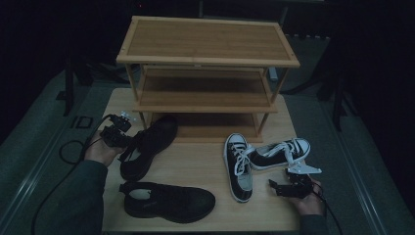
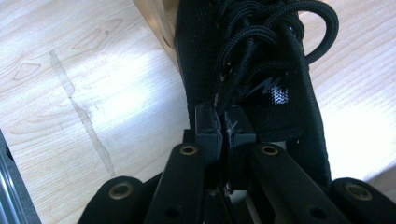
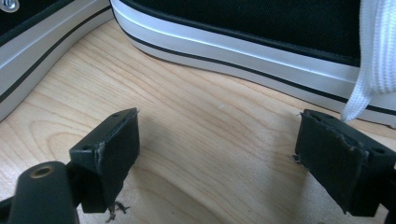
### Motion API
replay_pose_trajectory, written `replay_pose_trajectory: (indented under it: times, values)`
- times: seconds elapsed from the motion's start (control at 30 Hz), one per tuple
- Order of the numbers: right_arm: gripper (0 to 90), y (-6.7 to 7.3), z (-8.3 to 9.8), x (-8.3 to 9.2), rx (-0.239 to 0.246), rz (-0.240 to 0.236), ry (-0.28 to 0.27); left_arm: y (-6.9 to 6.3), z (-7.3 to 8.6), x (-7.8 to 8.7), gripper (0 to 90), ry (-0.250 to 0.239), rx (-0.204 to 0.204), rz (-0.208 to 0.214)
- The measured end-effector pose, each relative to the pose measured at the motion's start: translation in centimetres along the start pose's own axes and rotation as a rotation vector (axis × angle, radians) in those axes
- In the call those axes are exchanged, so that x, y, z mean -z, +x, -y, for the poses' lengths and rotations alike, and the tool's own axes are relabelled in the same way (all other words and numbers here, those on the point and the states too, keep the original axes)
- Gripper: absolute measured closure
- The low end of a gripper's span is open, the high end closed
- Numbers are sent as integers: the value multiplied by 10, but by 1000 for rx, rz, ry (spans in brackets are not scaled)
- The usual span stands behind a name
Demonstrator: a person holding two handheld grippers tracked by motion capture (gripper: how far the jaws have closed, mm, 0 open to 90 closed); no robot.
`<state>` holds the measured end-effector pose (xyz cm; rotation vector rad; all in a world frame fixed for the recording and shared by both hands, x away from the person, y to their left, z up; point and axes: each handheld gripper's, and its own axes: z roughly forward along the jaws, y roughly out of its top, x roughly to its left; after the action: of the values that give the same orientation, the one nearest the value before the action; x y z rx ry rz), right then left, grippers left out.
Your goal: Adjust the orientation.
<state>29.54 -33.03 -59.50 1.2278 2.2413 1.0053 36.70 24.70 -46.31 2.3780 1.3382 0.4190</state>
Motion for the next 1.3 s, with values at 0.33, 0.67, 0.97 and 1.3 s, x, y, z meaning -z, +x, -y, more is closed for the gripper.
replay_pose_trajectory:
  times: [0.33, 0.67, 0.97, 1.3]
  values:
    - [135, 0, 0, 0, 0, 0, 0, 0, 20, 8, 870, 0, -7, 30]
    - [135, 0, 0, 0, -2, -1, 0, -5, 31, 16, 682, -57, 25, 82]
    - [135, 0, 0, 0, -3, -1, 0, -17, 31, 35, 532, -133, 27, 80]
    - [135, 0, 0, 0, -3, -2, 0, -30, 29, 45, 506, -179, -39, 117]
